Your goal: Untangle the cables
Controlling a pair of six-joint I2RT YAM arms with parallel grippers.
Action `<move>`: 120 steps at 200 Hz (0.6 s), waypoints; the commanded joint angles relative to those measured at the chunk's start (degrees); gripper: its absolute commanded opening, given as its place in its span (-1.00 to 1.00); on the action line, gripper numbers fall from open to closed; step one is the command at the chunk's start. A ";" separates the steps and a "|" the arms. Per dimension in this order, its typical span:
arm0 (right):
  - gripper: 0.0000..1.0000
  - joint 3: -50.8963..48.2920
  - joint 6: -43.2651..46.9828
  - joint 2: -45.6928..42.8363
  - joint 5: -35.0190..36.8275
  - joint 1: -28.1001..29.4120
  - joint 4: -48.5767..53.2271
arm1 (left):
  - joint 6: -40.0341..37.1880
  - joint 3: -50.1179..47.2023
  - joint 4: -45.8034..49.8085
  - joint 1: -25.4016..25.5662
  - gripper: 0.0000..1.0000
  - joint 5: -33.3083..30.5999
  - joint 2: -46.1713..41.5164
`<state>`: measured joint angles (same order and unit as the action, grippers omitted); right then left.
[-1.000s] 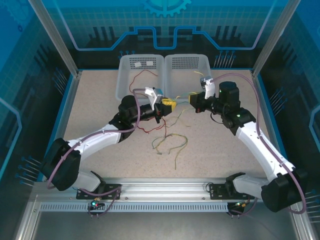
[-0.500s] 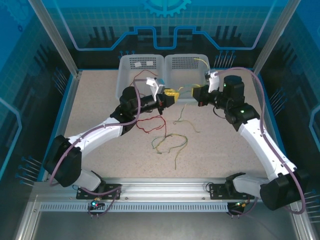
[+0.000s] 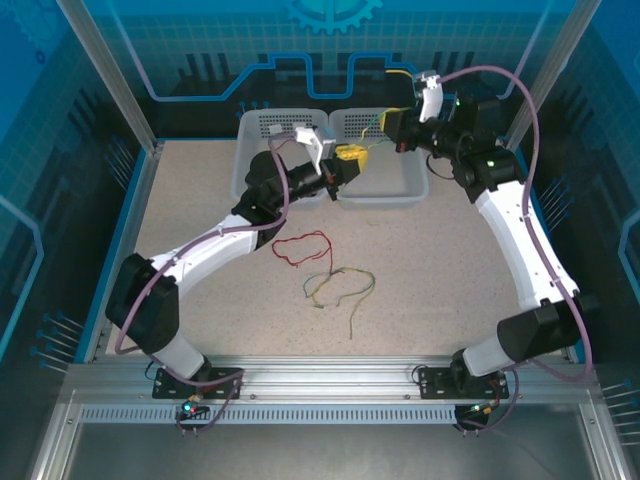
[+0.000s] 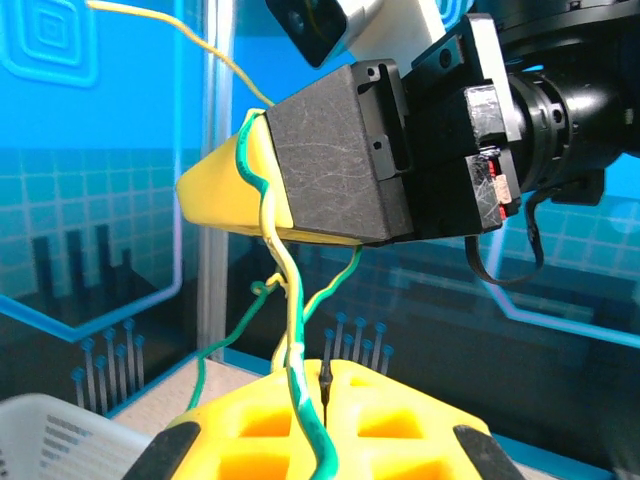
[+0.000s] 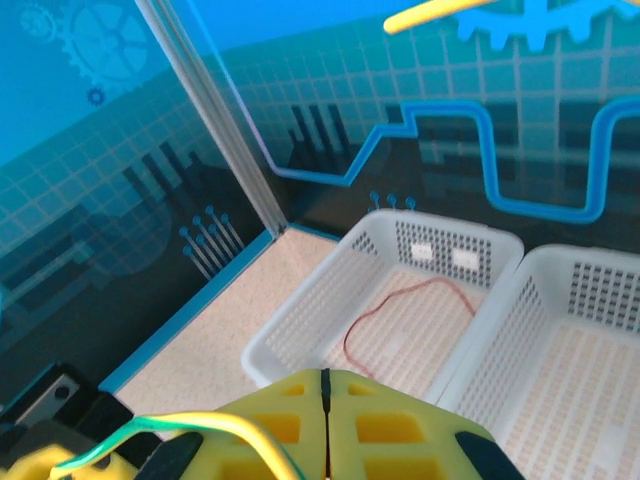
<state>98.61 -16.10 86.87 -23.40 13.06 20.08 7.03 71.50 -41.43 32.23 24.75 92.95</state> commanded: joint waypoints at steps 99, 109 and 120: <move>-1.00 62.94 -2.23 36.97 3.24 -10.59 14.80 | -0.67 18.27 -4.66 -2.61 -0.94 -2.92 15.71; -1.00 67.62 -4.86 38.49 1.01 -11.14 16.49 | 0.84 18.92 -4.36 -2.68 -0.95 -2.14 15.03; -1.00 67.92 -7.48 37.70 -0.59 -11.48 17.04 | 2.71 18.78 -5.03 -2.61 -0.94 -0.69 14.03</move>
<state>158.01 -13.87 125.29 -31.14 9.45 41.65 5.74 90.56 -45.52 28.99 16.19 109.67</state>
